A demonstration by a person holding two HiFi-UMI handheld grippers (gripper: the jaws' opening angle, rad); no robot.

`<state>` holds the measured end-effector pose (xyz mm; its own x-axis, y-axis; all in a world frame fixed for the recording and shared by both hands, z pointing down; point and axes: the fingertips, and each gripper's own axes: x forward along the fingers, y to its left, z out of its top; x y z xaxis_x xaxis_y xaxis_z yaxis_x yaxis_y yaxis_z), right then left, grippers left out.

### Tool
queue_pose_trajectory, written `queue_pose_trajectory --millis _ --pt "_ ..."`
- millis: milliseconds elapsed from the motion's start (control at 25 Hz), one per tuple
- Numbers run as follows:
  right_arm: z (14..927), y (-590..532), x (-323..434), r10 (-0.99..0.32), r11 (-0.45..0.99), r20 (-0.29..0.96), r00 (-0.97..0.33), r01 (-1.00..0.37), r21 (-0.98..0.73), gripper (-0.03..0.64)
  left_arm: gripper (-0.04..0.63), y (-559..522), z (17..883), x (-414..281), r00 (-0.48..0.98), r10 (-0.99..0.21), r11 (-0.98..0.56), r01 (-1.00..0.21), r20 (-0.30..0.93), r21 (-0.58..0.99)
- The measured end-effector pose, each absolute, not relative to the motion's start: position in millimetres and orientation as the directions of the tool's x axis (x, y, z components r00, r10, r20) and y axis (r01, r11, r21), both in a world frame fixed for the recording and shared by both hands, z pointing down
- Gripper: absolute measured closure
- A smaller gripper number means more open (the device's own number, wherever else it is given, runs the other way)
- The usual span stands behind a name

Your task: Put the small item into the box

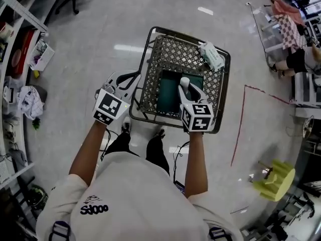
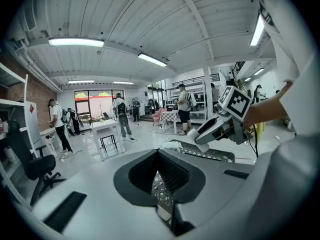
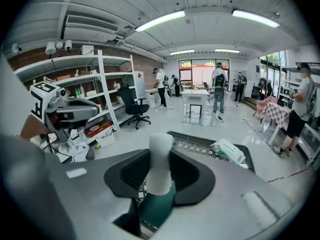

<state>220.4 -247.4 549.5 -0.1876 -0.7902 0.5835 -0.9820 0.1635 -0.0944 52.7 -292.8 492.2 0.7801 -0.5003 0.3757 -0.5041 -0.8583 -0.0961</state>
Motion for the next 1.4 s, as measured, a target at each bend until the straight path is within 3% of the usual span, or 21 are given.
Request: queue_pose_trajectory --millis 360,840,1400 --pt "645.1 -265.8 222.1 -0.659 0.242 0.709 -0.252 -0.963 -0.117 0.479 0.589 -297.0 545.0 53.8 0.73 -0.516 -0.824 -0.565 0.448 -0.028" --pt "764.3 -261.6 207.4 -0.429 0.331 0.879 -0.208 -0.942 -0.061 0.478 0.589 -302.6 590.5 37.3 0.692 -0.5 -0.805 -0.593 0.521 0.015" --pt "808.3 -256.8 218.1 -0.376 0.253 0.916 -0.138 -0.967 -0.041 0.471 0.589 -298.4 605.1 37.6 0.69 -0.47 -0.815 -0.579 0.55 0.031"
